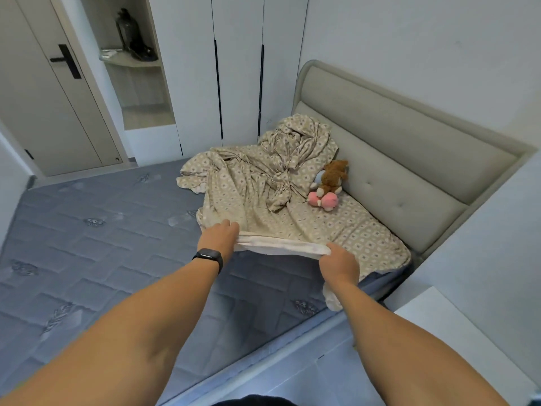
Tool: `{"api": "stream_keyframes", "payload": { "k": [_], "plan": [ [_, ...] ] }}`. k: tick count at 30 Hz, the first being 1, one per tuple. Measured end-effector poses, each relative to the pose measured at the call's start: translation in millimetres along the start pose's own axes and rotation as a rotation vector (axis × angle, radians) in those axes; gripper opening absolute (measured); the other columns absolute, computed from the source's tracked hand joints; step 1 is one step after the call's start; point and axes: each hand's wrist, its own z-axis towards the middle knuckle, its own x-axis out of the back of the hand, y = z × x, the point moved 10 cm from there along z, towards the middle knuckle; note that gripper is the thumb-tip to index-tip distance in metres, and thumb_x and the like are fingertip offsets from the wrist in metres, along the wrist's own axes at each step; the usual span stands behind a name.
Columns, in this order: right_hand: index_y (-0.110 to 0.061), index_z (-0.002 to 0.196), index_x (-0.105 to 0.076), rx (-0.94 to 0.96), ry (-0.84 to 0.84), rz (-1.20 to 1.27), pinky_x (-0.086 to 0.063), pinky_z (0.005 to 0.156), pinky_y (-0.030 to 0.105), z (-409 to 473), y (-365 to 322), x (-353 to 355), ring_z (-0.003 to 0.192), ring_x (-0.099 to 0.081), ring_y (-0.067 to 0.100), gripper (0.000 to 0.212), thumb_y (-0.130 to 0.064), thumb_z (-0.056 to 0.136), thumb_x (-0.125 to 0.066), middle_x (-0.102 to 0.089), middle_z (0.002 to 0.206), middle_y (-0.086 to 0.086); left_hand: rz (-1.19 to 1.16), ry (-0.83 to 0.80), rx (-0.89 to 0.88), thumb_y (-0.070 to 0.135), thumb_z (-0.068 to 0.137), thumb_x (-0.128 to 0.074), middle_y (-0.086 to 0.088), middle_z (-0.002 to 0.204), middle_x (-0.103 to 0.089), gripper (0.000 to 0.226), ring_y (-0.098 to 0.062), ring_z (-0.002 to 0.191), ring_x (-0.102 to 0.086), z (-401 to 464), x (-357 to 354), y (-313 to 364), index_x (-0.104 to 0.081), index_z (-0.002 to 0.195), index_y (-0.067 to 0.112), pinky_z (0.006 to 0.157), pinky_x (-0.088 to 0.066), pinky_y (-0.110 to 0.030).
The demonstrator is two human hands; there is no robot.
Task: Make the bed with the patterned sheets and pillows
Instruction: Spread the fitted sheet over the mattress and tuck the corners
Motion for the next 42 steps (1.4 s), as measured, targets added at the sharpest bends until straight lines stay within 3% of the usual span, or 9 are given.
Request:
{"api": "stream_keyframes", "payload": {
  "k": [3, 6, 9, 11, 16, 19, 25, 29, 42],
  "plan": [
    [-0.025, 0.093, -0.059, -0.074, 0.037, -0.131, -0.041, 0.087, 0.039, -6.1, -7.6, -3.4, 0.098, -0.058, 0.031, 0.015, -0.017, 0.091, -0.046, -0.067, 0.106, 0.006, -0.262, -0.127, -0.039, 0.016, 0.09, -0.053, -0.015, 0.106, -0.063, 0.019, -0.036, 0.092, -0.06, -4.6, 0.0, -2.1, -0.056, 0.108, 0.009, 0.071, -0.047, -0.042],
    [-0.03, 0.119, -0.056, 0.001, -0.119, -0.255, -0.03, 0.092, 0.043, -25.8, -41.9, -44.8, 0.118, -0.045, 0.03, 0.03, -0.029, 0.09, -0.053, -0.052, 0.127, 0.003, -0.497, -0.255, -0.072, 0.039, 0.076, -0.046, -0.012, 0.093, -0.066, 0.041, -0.035, 0.085, -0.061, -27.6, -8.8, -3.5, -0.064, 0.099, 0.011, 0.073, -0.051, -0.043],
    [-0.028, 0.131, -0.049, 0.202, -0.29, -0.238, -0.03, 0.096, 0.043, -67.0, -109.0, -96.4, 0.122, -0.038, 0.029, 0.045, -0.036, 0.089, -0.062, -0.044, 0.13, 0.001, -0.585, -0.361, -0.132, 0.023, 0.086, -0.055, -0.009, 0.091, -0.066, 0.009, -0.031, 0.084, -0.059, -54.4, -37.7, 2.2, -0.061, 0.088, 0.017, 0.072, -0.048, -0.04],
    [-0.022, 0.127, -0.053, 0.253, -0.347, -0.184, -0.03, 0.1, 0.04, -89.3, -139.8, -122.9, 0.119, -0.042, 0.03, 0.035, -0.027, 0.093, -0.057, -0.049, 0.125, 0.004, -0.546, -0.385, -0.171, 0.027, 0.089, -0.053, -0.012, 0.09, -0.068, 0.014, -0.029, 0.076, -0.055, -68.1, -52.6, 2.0, -0.06, 0.085, 0.016, 0.065, -0.04, -0.037],
    [-0.015, 0.091, -0.064, 0.186, -0.326, -0.031, -0.051, 0.077, 0.038, -95.9, -141.9, -127.6, 0.088, -0.062, 0.029, 0.019, -0.01, 0.093, -0.045, -0.066, 0.091, 0.004, -0.173, -0.313, -0.166, 0.028, 0.091, -0.05, -0.005, 0.102, -0.067, 0.014, -0.031, 0.089, -0.062, -89.9, -56.0, -55.4, -0.059, 0.1, 0.022, 0.067, -0.045, -0.035],
    [-0.015, 0.078, -0.057, 0.219, -0.264, -0.021, -0.039, 0.06, 0.034, -97.4, -151.6, -116.1, 0.073, -0.055, 0.026, 0.019, -0.004, 0.087, -0.045, -0.055, 0.073, -0.001, -0.034, -0.203, -0.005, 0.02, 0.093, -0.046, -0.007, 0.11, -0.059, 0.018, -0.031, 0.096, -0.06, -92.7, -49.3, -106.0, -0.06, 0.105, 0.022, 0.07, -0.046, -0.038],
    [-0.012, 0.086, -0.064, 0.142, -0.143, 0.085, -0.047, 0.063, 0.037, -102.4, -128.9, -104.5, 0.074, -0.055, 0.027, 0.02, -0.002, 0.083, -0.047, -0.063, 0.08, 0.004, -0.009, -0.038, 0.13, 0.009, 0.095, -0.049, -0.008, 0.117, -0.054, 0.024, -0.031, 0.108, -0.052, -92.6, -36.2, -131.9, -0.061, 0.113, 0.017, 0.08, -0.047, -0.04],
    [-0.022, 0.069, -0.044, 0.127, -0.099, 0.032, -0.03, 0.053, 0.034, -93.1, -101.5, -82.1, 0.07, -0.053, 0.027, 0.025, -0.002, 0.083, -0.047, -0.051, 0.069, -0.002, -0.04, 0.072, 0.12, -0.001, 0.093, -0.051, -0.011, 0.115, -0.053, 0.027, -0.033, 0.105, -0.052, -92.4, -20.7, -118.7, -0.057, 0.115, 0.014, 0.074, -0.047, -0.038],
    [-0.024, 0.091, -0.061, -0.126, 0.012, -0.185, -0.052, 0.087, 0.043, -61.5, 23.2, -24.6, 0.093, -0.063, 0.03, 0.02, -0.016, 0.099, -0.046, -0.068, 0.101, 0.005, -0.08, 0.076, 0.114, -0.007, 0.09, -0.046, -0.01, 0.098, -0.048, 0.023, -0.034, 0.083, -0.051, -118.0, 26.4, -61.4, -0.039, 0.091, 0.015, 0.06, -0.038, -0.041]
  ]
}}
